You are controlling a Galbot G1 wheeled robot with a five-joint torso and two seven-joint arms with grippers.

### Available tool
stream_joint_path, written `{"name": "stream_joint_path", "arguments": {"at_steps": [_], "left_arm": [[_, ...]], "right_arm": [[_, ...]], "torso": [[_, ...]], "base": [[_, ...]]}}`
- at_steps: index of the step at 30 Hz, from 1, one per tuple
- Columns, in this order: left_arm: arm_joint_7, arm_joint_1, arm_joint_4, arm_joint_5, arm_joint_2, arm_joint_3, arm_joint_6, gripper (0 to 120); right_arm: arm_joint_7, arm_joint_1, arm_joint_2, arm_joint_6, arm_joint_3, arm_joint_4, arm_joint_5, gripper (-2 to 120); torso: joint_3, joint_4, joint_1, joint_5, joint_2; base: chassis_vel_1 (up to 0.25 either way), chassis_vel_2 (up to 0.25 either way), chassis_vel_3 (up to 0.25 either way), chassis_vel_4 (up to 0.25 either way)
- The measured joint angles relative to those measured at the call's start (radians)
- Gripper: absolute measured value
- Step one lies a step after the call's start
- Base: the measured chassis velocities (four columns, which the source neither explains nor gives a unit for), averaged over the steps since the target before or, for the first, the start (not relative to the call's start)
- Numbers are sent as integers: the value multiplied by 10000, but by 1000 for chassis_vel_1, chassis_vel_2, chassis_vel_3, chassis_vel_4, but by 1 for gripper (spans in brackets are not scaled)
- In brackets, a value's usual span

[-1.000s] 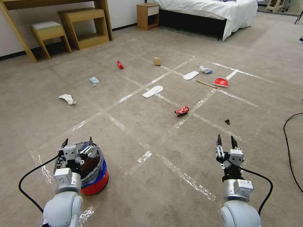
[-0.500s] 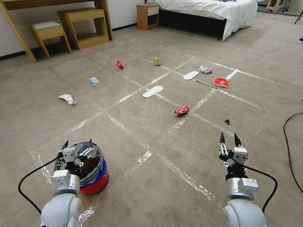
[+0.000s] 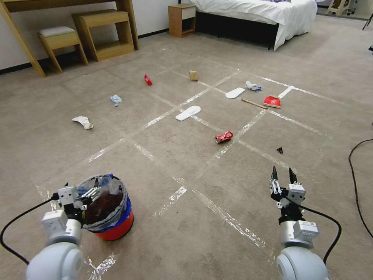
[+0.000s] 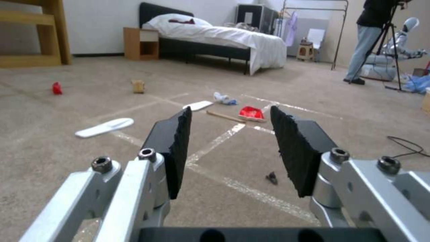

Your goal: Pick up the trash bin and place the garbage on the floor into it.

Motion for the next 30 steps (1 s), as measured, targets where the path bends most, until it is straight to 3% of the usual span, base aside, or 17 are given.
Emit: {"name": "stream_joint_path", "arguments": {"at_steps": [2, 5, 6, 7, 12, 17, 30], "left_arm": [[-365, 68, -26, -733, 476, -102, 490, 100], [-594, 46, 96, -1347, 771, -179, 894, 100], [-865, -31, 393, -2153, 1066, -235, 1228, 100], [-865, -31, 393, -2153, 1066, -235, 1228, 100], [-1451, -222, 1004, -3844, 1570, -201, 1934, 98], [-1628, -433, 1559, -4511, 2074, -196, 2163, 97], [-1728, -705, 2583, -5162, 2799, -164, 2235, 95]], "right_arm": [[17, -12, -2, 27, 4, 20, 5, 50], [25, -15, 2, 34, -1, 31, 6, 50], [33, -18, 16, 39, -22, 57, 7, 50], [33, -18, 16, 39, -22, 57, 7, 50], [52, -20, 22, 80, -17, 62, 17, 50], [73, -63, 23, 140, 9, 36, 16, 50], [86, -85, 166, 202, -56, -98, -94, 50]], "torso": [[0, 0, 0, -1, 0], [0, -2, 0, 0, 0], [0, -2, 0, -1, 0], [0, -2, 0, -1, 0], [0, -1, 0, -3, 0], [0, -2, 0, 0, -1], [0, -1, 0, 0, 0]], "base": [[0, 0, 0, 0], [0, 0, 0, 0], [0, 0, 0, 0], [0, 0, 0, 0], [0, 0, 0, 0], [0, 0, 0, 0], [0, 0, 0, 0]]}}
